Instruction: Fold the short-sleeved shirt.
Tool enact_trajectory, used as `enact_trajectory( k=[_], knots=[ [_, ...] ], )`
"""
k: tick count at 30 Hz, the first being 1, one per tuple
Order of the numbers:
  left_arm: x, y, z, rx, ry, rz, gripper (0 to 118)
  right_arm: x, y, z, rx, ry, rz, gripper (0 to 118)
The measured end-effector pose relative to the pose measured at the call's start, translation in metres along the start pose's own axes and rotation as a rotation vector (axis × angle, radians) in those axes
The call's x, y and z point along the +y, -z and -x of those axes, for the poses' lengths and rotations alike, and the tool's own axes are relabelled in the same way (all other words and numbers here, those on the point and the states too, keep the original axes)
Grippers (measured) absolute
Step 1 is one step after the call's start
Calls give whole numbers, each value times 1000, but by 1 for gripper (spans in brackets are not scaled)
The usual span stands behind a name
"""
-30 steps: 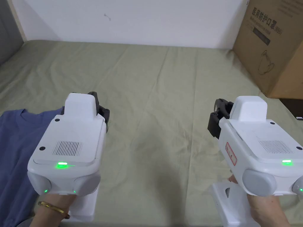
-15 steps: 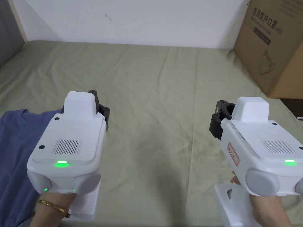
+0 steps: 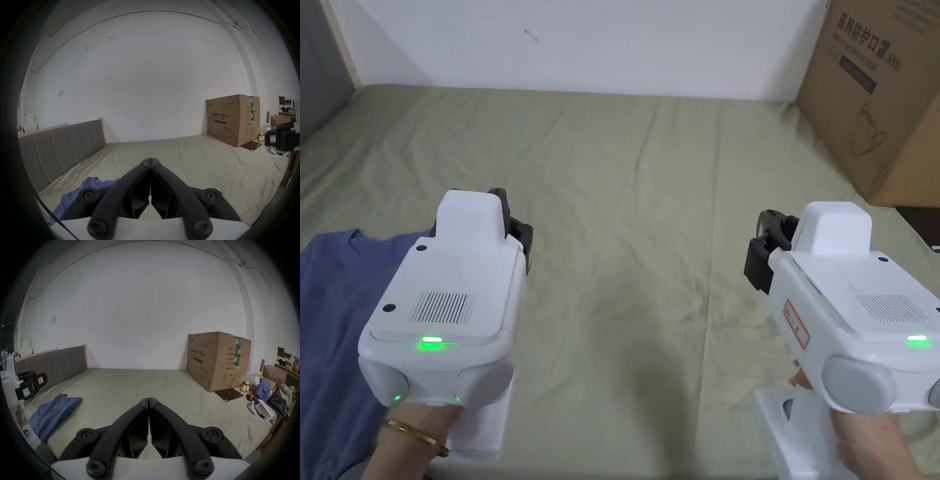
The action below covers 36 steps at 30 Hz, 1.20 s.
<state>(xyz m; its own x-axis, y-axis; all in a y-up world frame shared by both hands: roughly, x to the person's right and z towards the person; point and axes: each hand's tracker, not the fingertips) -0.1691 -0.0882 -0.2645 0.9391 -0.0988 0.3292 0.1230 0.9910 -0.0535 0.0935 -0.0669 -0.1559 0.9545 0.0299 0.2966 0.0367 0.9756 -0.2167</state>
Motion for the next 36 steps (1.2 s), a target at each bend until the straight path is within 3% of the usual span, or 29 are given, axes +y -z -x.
enact_trajectory(
  k=[11,27,36],
  knots=[
    [-3,-3,20,45,-26,5,0,8,5,17,39,-54,-14,0],
    [-12,-90,154,539,-44,29,0,19,37,161,489,-110,-26,0],
    [-23,-113,173,619,-93,54,0,19,35,189,577,-145,-28,0]
  ],
)
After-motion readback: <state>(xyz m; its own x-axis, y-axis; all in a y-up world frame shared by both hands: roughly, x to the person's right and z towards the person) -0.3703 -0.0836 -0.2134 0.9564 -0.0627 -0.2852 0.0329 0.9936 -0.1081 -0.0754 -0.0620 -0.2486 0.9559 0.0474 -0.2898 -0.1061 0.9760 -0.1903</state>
